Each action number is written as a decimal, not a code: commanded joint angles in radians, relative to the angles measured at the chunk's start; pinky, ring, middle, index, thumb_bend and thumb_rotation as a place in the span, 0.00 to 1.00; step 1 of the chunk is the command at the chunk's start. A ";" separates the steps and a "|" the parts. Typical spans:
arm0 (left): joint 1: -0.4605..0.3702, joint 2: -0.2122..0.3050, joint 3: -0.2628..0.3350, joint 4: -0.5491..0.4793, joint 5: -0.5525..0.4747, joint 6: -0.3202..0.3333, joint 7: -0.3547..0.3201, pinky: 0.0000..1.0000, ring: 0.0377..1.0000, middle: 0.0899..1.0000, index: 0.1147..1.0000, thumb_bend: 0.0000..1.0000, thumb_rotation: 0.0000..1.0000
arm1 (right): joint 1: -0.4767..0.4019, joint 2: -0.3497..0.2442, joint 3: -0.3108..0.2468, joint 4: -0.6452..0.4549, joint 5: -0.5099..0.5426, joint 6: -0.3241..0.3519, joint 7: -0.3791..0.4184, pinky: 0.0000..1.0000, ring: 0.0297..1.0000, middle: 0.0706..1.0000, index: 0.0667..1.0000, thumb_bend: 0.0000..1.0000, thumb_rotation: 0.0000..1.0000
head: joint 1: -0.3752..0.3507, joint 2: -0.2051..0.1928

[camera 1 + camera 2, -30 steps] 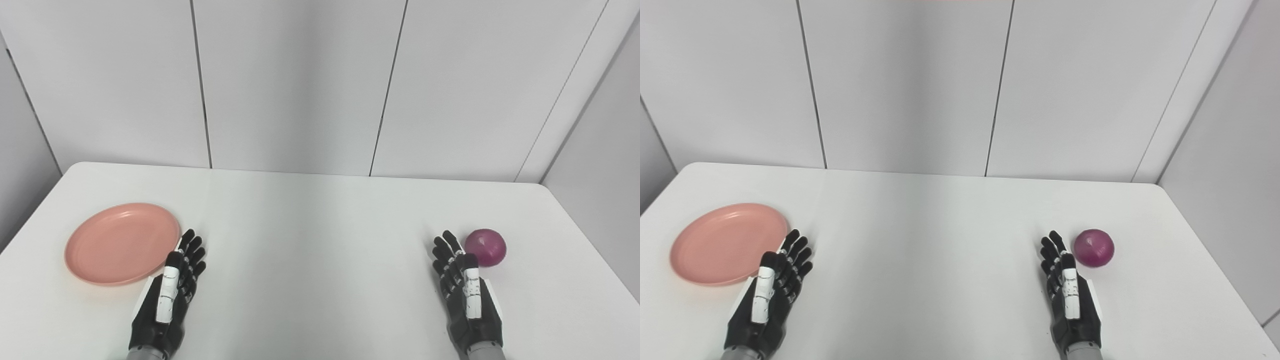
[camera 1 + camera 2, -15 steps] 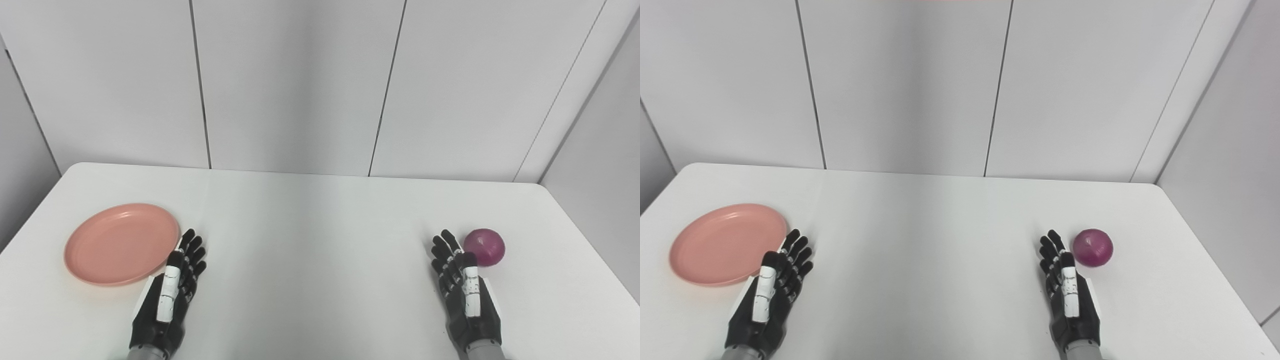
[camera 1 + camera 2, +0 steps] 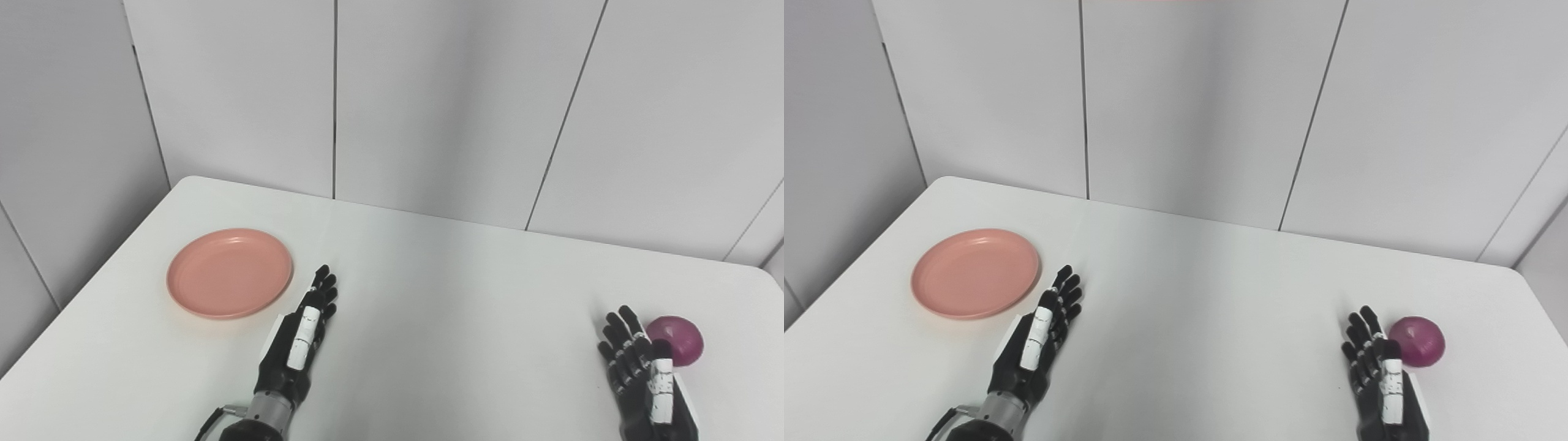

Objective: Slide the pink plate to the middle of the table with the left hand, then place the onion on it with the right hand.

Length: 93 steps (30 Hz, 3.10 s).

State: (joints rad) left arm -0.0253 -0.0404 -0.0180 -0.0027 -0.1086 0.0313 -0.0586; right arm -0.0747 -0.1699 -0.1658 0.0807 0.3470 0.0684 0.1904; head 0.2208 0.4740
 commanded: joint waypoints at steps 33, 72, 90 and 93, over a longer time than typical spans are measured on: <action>-0.366 0.230 0.192 -0.279 -0.288 0.438 0.025 1.00 0.99 0.98 1.00 0.89 0.93 | 0.039 0.006 -0.008 0.164 -0.006 0.009 0.018 1.00 0.98 0.94 0.96 0.84 0.88 | -0.002 -0.035; -0.561 0.567 0.429 0.609 -0.268 0.031 -0.096 0.99 0.92 0.90 0.89 0.98 0.79 | 0.041 0.011 -0.006 0.155 -0.018 0.020 0.016 1.00 0.98 0.94 0.97 0.81 0.88 | -0.004 -0.033; -0.588 0.540 0.417 0.896 -0.269 -0.156 -0.163 0.89 0.87 0.86 0.89 0.94 0.80 | 0.059 0.016 -0.002 0.098 -0.010 0.047 0.008 1.00 0.99 0.95 0.97 0.77 0.89 | -0.014 -0.014; -0.571 0.514 0.422 0.879 -0.273 -0.146 -0.147 0.89 0.86 0.85 0.87 0.96 0.77 | 0.059 0.013 0.002 0.097 -0.014 0.049 0.008 1.00 1.00 0.95 0.98 0.75 0.91 | -0.015 -0.013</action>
State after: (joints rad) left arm -0.5725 0.4737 0.4044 0.9031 -0.3708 -0.0900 -0.2023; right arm -0.0977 -0.1868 -0.1834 0.1167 0.3291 0.0480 0.2012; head 0.2071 0.4602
